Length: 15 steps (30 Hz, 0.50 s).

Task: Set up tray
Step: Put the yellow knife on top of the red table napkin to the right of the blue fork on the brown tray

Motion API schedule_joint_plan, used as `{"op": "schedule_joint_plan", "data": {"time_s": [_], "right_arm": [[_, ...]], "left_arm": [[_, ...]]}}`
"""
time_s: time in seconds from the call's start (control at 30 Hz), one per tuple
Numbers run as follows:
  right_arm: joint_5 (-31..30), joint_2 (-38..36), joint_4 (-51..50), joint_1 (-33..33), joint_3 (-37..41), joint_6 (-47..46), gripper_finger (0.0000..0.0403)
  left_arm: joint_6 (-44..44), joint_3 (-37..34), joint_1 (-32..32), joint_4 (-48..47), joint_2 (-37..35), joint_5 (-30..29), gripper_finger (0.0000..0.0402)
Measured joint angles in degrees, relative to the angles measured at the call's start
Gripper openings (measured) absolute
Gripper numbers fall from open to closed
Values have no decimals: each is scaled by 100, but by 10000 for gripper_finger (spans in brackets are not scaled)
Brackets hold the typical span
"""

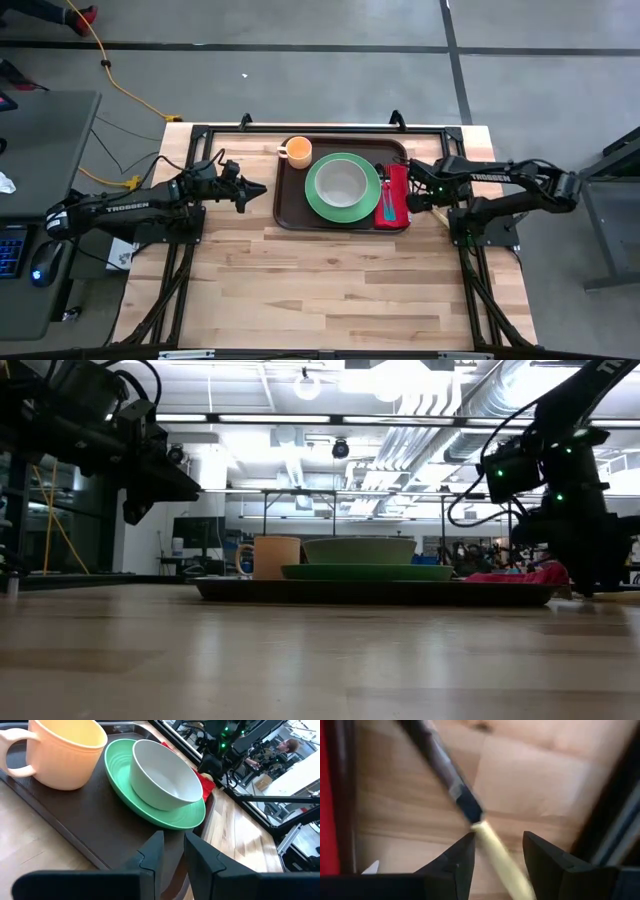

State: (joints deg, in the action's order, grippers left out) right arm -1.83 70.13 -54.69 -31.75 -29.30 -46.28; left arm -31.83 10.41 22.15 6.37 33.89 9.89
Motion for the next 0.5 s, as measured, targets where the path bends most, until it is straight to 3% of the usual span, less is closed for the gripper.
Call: {"op": "schedule_joint_plan", "data": {"time_s": [0.5], "right_arm": [[241,-12,371,0,358,-355,145]], "left_arm": [[-147,2,0,11,0,-42,106]]}}
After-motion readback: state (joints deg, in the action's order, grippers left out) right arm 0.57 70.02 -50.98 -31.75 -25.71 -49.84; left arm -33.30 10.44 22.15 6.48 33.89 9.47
